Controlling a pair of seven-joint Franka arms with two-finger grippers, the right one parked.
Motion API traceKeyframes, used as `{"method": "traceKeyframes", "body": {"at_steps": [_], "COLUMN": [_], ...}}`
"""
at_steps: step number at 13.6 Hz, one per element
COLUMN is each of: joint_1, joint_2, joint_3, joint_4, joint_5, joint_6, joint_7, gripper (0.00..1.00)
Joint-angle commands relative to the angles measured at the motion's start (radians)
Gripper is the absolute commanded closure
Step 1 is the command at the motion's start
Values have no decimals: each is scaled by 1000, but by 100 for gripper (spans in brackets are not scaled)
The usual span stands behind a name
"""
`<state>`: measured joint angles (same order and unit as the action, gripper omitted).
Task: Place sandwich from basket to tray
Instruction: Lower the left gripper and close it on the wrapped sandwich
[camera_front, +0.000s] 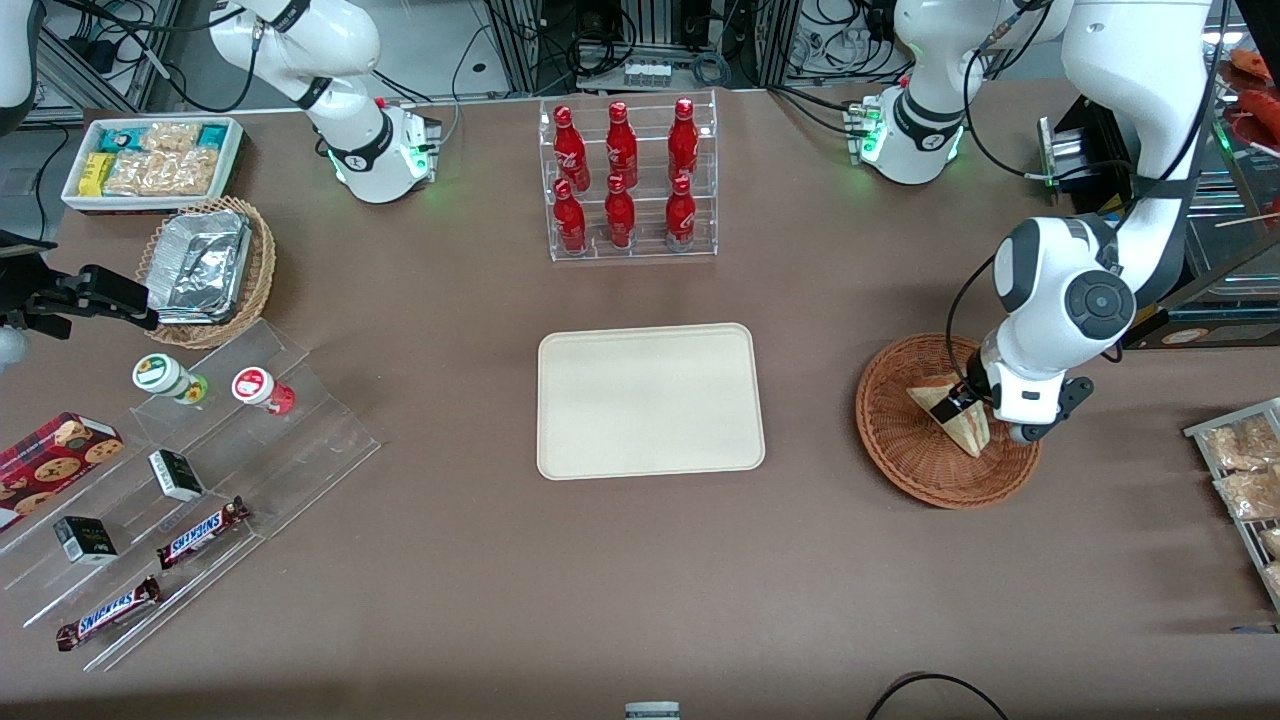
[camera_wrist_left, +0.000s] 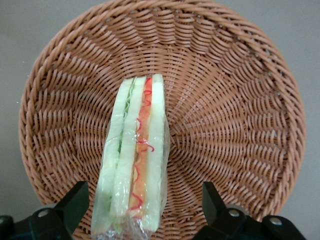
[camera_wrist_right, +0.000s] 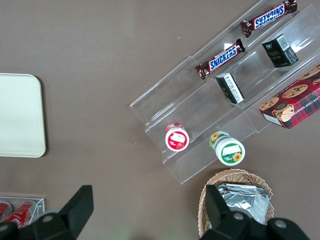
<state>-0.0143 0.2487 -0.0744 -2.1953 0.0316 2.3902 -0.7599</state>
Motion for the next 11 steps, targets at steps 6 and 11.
{"method": "traceKeyframes", "body": {"at_steps": [6,11], "joint_1": [2,1], "joint_2": [6,-38], "joint_3": [1,-1], "joint_4": [-24,46], "joint_5": [21,21], "joint_6": [4,-161], "joint_7": [-16,34], "gripper": [100,100]}}
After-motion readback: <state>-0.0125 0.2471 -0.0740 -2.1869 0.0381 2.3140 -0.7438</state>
